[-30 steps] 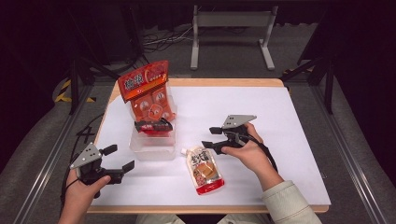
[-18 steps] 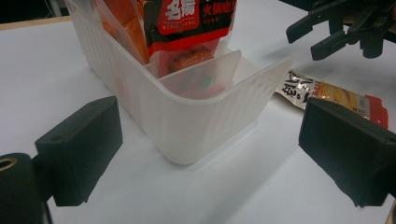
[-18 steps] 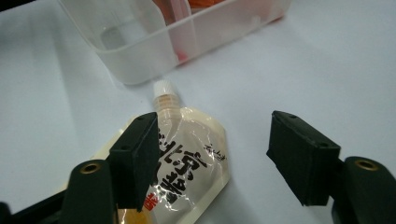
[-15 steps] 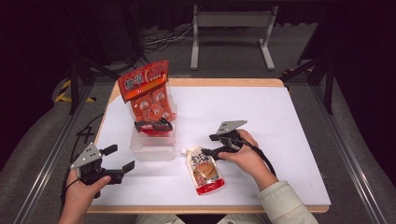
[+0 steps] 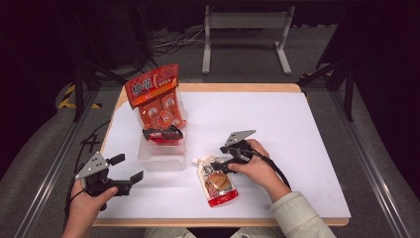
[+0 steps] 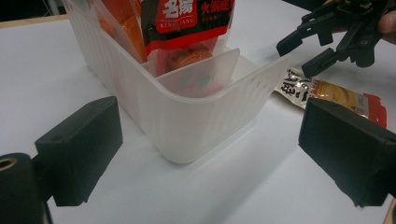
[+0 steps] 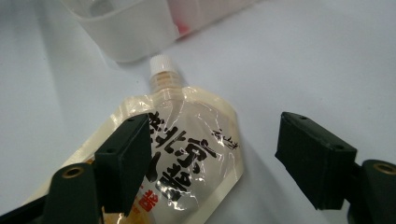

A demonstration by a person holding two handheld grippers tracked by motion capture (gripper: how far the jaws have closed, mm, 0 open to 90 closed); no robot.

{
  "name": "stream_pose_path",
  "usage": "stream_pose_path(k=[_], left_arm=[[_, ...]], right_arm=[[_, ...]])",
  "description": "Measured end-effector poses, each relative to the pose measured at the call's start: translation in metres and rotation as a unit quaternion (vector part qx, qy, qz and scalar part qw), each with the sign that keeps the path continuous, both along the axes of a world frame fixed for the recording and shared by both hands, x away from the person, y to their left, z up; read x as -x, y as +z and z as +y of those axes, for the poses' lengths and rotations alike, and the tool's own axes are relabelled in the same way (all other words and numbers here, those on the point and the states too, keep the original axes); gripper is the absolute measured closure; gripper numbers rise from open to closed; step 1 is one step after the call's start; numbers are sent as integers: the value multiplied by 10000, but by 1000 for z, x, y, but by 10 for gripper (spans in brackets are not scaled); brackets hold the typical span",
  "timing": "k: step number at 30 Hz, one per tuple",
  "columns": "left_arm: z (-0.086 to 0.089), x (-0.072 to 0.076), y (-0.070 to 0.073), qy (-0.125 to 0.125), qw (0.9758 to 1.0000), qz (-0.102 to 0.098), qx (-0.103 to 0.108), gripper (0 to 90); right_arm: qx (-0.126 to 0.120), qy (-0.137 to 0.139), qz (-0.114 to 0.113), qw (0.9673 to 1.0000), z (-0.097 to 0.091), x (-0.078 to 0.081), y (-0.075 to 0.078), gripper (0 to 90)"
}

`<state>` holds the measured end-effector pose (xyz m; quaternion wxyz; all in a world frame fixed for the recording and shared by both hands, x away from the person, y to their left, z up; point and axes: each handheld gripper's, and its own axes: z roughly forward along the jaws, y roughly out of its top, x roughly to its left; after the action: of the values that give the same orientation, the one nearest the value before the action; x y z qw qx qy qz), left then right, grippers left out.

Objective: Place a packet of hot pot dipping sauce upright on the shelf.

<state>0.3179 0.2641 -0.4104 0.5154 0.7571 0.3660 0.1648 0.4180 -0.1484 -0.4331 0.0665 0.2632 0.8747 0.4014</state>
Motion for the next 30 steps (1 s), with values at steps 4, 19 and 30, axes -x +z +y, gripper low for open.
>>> stream_pose_path(k=[4,19,30], left_arm=[[0,0,0,-17,10000,-9,0,70],[-2,-1,-1,-18,10000,9,1,70],[-2,-2,-3,-46,10000,63,-10,69]], right_arm=[[48,-4,82,10000,2,-1,-2,272],[365,152,236,9989,19,1,-8,363],[390,34,122,9992,19,3,-8,502]])
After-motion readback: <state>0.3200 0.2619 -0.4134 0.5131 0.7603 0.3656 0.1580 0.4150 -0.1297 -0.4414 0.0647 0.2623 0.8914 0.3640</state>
